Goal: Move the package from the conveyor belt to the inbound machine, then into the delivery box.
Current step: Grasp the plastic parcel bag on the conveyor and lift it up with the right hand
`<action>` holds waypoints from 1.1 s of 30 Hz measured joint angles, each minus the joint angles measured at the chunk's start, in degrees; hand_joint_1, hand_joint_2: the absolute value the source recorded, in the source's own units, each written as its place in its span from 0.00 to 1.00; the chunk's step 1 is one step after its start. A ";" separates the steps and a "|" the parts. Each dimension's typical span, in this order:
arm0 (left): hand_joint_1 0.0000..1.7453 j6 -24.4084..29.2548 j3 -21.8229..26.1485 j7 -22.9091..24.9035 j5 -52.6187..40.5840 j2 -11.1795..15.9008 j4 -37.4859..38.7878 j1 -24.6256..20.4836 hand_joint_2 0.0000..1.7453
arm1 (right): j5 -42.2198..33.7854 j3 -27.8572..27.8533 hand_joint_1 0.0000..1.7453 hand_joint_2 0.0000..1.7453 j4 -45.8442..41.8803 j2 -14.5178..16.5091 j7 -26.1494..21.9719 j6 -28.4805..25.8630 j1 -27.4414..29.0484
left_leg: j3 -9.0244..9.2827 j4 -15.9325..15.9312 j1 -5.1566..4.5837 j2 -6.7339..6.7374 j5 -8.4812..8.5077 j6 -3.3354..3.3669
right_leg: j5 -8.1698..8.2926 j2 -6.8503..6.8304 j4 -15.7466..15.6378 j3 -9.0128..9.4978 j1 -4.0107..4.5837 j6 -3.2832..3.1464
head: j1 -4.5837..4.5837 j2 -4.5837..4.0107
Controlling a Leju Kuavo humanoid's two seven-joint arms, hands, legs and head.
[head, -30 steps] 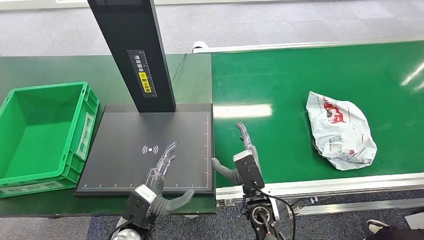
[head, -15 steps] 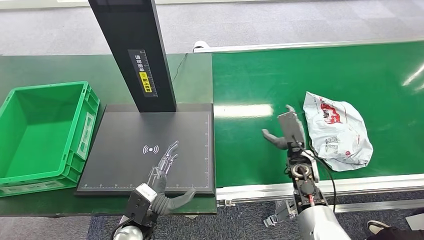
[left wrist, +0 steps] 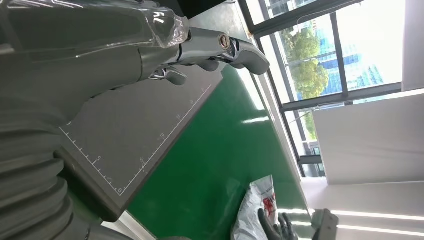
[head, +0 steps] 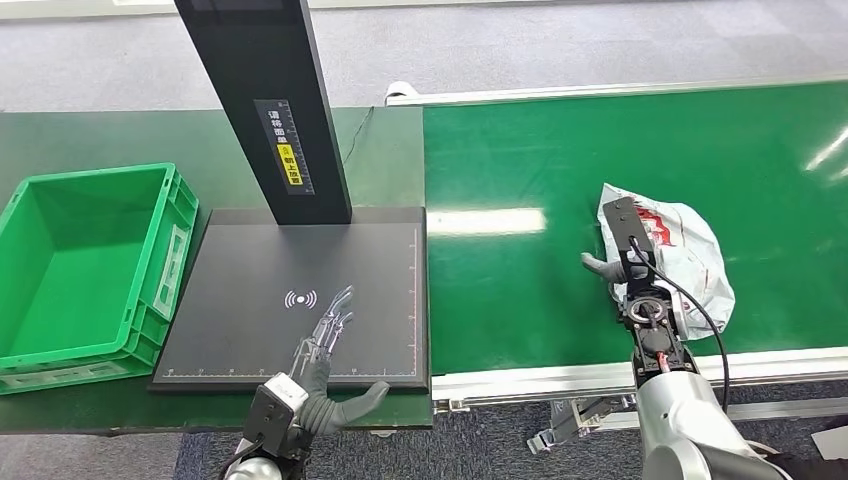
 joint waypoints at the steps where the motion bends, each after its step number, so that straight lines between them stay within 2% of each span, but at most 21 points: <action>1: 0.00 -0.02 0.00 0.04 0.00 0.02 -0.08 0.01 1.00 | 1.21 0.39 0.00 1.00 0.34 0.01 1.28 0.53 -0.19 | 0.00 0.00 0.00 0.00 0.00 0.00 | 0.00 0.00 0.00 0.00 0.00 0.00 | -0.01 0.00; 9: 0.00 -0.46 0.00 0.36 0.00 0.04 -0.33 -0.09 1.00 | 10.20 4.37 0.00 1.00 2.62 0.14 10.99 6.03 -1.66 | 0.01 0.01 -0.01 0.00 0.01 0.01 | 0.00 -0.01 0.00 -0.01 -0.01 0.00 | 0.00 -0.01; 19: 0.00 -0.91 -0.02 1.03 0.13 0.04 -0.32 -0.89 1.00 | 19.98 9.74 0.00 1.00 4.06 0.15 20.56 6.53 -2.46 | 0.00 0.01 -0.01 0.00 0.01 0.01 | 0.00 -0.01 0.00 0.00 -0.01 0.00 | 0.01 -0.01; 25: 0.00 -0.83 -0.02 1.20 0.18 0.05 -0.53 -0.58 1.00 | 23.98 11.32 0.00 1.00 4.12 0.38 21.50 1.69 -3.31 | 0.01 0.01 -0.01 0.00 0.01 0.02 | 0.00 -0.01 0.00 0.00 -0.01 0.00 | 0.00 0.01; 33: 0.00 -0.66 -0.02 1.37 0.19 0.06 -0.80 -0.43 1.00 | 27.55 12.11 0.00 1.00 4.56 0.43 25.23 3.77 -3.95 | 0.01 0.01 -0.01 0.00 0.01 0.02 | 0.00 -0.01 0.00 0.00 -0.01 0.00 | 0.01 0.00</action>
